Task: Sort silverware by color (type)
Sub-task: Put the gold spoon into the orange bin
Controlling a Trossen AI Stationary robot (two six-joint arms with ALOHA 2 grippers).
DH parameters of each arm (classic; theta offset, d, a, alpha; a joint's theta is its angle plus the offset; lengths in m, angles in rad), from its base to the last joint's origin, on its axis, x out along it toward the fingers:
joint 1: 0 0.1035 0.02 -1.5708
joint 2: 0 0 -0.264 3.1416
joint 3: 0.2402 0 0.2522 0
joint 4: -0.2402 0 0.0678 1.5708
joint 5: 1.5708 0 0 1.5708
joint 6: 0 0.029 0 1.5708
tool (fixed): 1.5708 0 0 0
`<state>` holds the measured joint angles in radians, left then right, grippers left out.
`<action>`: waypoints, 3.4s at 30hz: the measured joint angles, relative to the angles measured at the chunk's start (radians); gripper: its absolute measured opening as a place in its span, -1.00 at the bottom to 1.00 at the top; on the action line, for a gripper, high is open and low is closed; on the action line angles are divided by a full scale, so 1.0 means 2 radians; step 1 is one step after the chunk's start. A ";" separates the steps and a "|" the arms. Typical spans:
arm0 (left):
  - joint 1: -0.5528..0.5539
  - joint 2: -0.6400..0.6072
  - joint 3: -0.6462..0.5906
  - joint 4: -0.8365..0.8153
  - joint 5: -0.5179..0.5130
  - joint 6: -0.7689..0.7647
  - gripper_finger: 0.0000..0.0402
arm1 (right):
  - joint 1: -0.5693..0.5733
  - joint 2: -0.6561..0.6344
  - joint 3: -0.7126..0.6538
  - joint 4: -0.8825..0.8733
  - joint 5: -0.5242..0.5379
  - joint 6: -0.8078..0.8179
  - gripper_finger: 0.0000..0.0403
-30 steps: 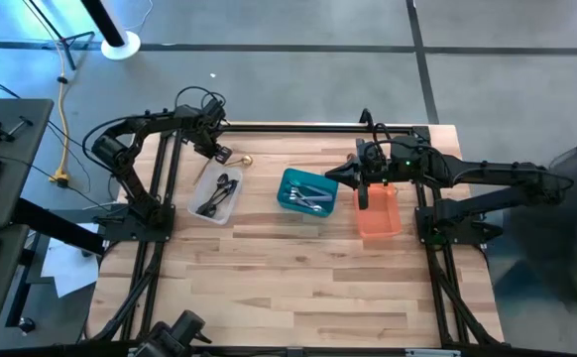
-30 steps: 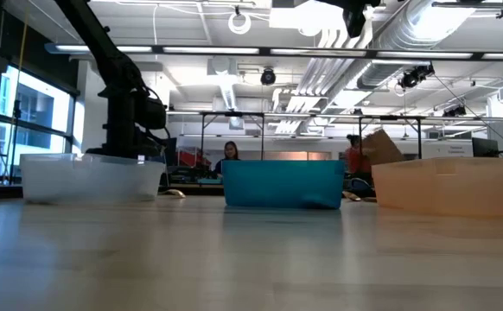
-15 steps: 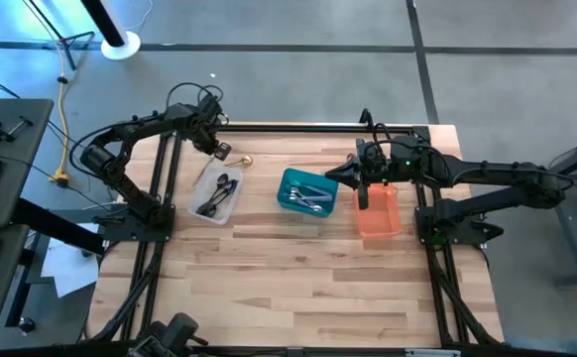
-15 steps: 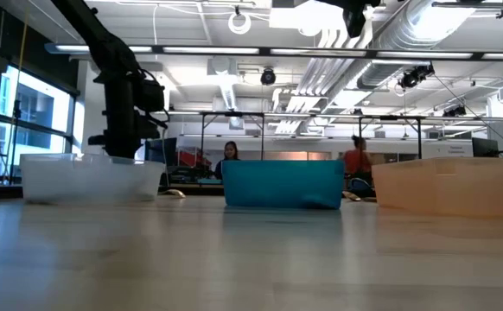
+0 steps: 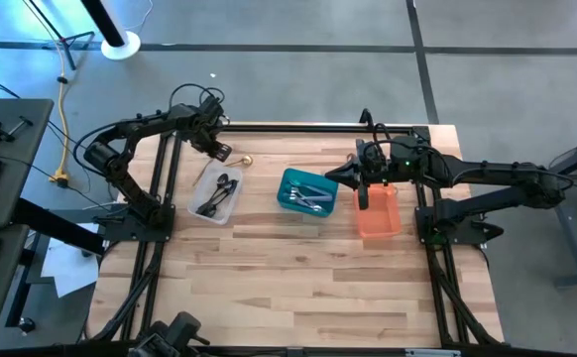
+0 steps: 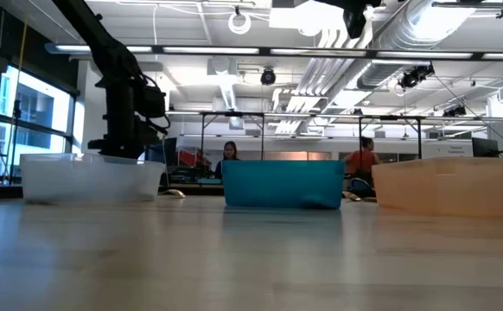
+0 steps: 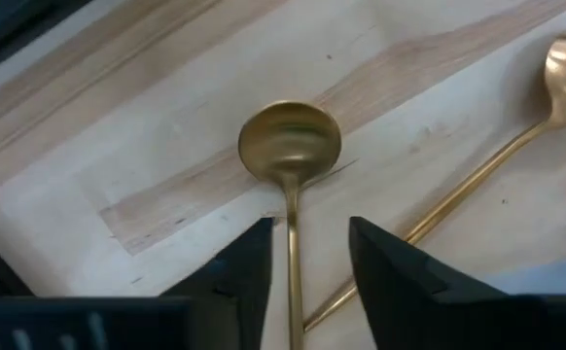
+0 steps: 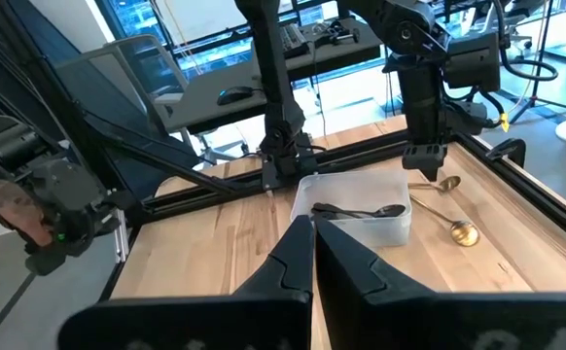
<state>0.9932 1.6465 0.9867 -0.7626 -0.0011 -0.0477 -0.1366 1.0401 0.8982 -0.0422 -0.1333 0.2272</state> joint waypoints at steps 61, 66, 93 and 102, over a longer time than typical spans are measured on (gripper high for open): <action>-0.013 0.067 0.001 0.004 0.006 -0.017 -0.99 | 0.000 0.000 0.000 -0.014 -0.001 0.004 -1.00; -0.011 0.047 -0.002 0.008 0.007 -0.014 -1.00 | 0.000 0.000 0.000 -0.014 -0.001 0.004 -1.00; -0.038 -0.183 0.001 0.070 0.075 -0.047 -1.00 | 0.000 0.000 0.000 -0.014 0.000 -0.013 -1.00; -0.152 -0.310 0.001 0.193 0.085 -0.067 -1.00 | 0.000 0.000 0.000 -0.014 0.000 -0.013 -1.00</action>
<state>0.6899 1.0265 0.9890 -0.3762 0.1693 -0.1824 -0.1364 1.0409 0.8982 -0.0697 -0.1341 0.2009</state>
